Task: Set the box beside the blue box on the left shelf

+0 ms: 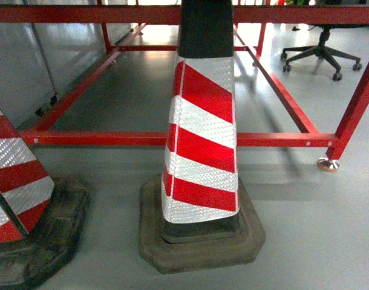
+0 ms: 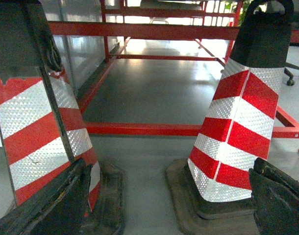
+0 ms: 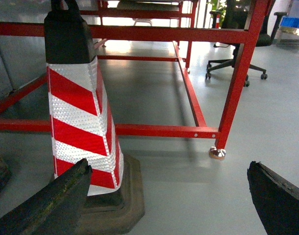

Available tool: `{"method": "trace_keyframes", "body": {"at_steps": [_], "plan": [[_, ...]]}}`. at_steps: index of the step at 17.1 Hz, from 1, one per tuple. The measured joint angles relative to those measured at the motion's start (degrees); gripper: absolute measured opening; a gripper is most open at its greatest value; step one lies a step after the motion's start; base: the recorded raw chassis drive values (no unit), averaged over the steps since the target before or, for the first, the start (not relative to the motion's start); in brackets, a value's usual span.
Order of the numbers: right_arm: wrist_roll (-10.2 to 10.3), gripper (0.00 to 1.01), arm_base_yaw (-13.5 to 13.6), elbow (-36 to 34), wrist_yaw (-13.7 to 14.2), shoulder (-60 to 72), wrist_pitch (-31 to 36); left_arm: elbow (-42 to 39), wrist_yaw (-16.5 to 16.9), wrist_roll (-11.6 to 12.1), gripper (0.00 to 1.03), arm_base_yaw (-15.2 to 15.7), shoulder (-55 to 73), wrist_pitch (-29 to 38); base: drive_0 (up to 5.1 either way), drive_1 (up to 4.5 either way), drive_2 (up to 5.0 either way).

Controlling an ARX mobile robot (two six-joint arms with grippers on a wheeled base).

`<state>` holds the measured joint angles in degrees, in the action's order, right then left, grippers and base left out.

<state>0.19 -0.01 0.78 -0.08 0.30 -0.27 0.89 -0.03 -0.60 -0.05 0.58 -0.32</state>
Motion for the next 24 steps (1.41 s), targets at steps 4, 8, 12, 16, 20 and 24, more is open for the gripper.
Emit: {"method": "trace_keyframes", "body": {"at_steps": [4, 8, 12, 16, 20, 24], "plan": [[0.0, 0.98, 0.0, 0.0, 0.0, 0.0, 0.0, 0.0, 0.0, 0.0, 0.98, 0.0, 0.0, 0.0, 0.0, 0.0, 0.0], [0.0, 0.98, 0.0, 0.0, 0.0, 0.0, 0.0, 0.0, 0.0, 0.0, 0.98, 0.0, 0.0, 0.0, 0.0, 0.0, 0.0], [0.0, 0.98, 0.0, 0.0, 0.0, 0.0, 0.0, 0.0, 0.0, 0.0, 0.98, 0.0, 0.0, 0.0, 0.0, 0.0, 0.0], [0.0, 0.98, 0.0, 0.0, 0.0, 0.0, -0.2, 0.0, 0.0, 0.0, 0.98, 0.0, 0.0, -0.1, 0.0, 0.0, 0.0], [0.0, 0.98, 0.0, 0.0, 0.0, 0.0, -0.1, 0.0, 0.0, 0.2, 0.98, 0.0, 0.0, 0.0, 0.0, 0.0, 0.0], [0.0, 0.98, 0.0, 0.0, 0.1, 0.0, 0.0, 0.0, 0.0, 0.6, 0.98, 0.0, 0.0, -0.1, 0.0, 0.0, 0.0]]}}
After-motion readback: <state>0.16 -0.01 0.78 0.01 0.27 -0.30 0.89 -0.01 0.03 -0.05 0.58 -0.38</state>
